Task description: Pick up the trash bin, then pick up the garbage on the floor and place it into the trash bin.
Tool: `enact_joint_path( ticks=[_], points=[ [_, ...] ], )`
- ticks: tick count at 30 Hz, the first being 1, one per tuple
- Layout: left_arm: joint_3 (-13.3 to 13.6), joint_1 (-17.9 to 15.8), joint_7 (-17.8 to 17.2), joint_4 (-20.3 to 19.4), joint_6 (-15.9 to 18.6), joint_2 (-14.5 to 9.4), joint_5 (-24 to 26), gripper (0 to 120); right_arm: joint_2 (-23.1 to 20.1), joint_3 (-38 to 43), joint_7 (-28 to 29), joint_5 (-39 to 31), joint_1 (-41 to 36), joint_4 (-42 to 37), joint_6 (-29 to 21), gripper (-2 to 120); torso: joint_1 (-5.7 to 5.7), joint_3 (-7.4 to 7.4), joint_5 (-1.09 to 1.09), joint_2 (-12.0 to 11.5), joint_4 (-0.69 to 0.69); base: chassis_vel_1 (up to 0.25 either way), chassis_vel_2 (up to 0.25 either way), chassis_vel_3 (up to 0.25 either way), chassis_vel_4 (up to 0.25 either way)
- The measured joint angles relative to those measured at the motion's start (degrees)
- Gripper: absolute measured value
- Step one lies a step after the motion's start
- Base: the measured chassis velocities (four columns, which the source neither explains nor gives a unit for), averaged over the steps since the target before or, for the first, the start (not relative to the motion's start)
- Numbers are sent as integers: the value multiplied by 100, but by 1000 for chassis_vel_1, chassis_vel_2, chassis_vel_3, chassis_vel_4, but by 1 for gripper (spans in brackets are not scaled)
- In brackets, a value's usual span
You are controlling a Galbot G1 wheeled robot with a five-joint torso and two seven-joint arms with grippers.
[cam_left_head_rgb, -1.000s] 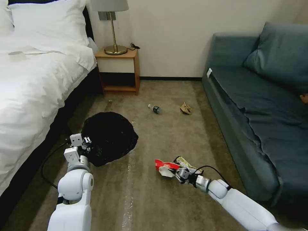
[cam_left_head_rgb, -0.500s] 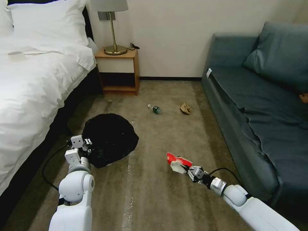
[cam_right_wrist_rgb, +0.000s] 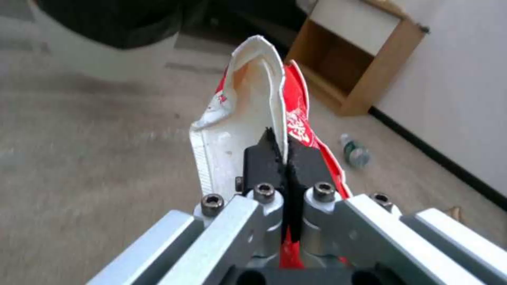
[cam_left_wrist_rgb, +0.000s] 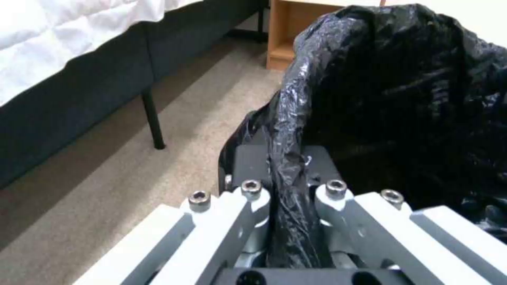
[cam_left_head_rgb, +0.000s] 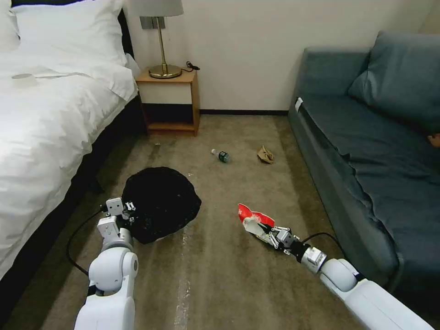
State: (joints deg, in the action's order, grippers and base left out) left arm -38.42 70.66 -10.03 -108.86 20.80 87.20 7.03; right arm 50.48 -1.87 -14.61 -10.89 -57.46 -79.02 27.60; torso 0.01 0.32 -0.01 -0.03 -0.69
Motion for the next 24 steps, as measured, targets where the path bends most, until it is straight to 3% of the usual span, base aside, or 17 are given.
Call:
enact_joint_path(
  ticks=[10,15,24],
  points=[
    [10,25,47,49,-44,-3,-30,5,-33,134,242,-65,-158,-662,-126,0,0,0,0,0,0,0,0,0,0],
    [131,-122,51,76,-10,-147,-57,5,-95,176,303,-136,-181,-1122,-221,0,0,0,-1,0,-1,0,0,0,0],
    [226,-322,6,111,126,-141,-66,5,-70,126,371,-210,-87,-1549,-341,0,0,0,0,0,0,0,0,0,0]
  ],
)
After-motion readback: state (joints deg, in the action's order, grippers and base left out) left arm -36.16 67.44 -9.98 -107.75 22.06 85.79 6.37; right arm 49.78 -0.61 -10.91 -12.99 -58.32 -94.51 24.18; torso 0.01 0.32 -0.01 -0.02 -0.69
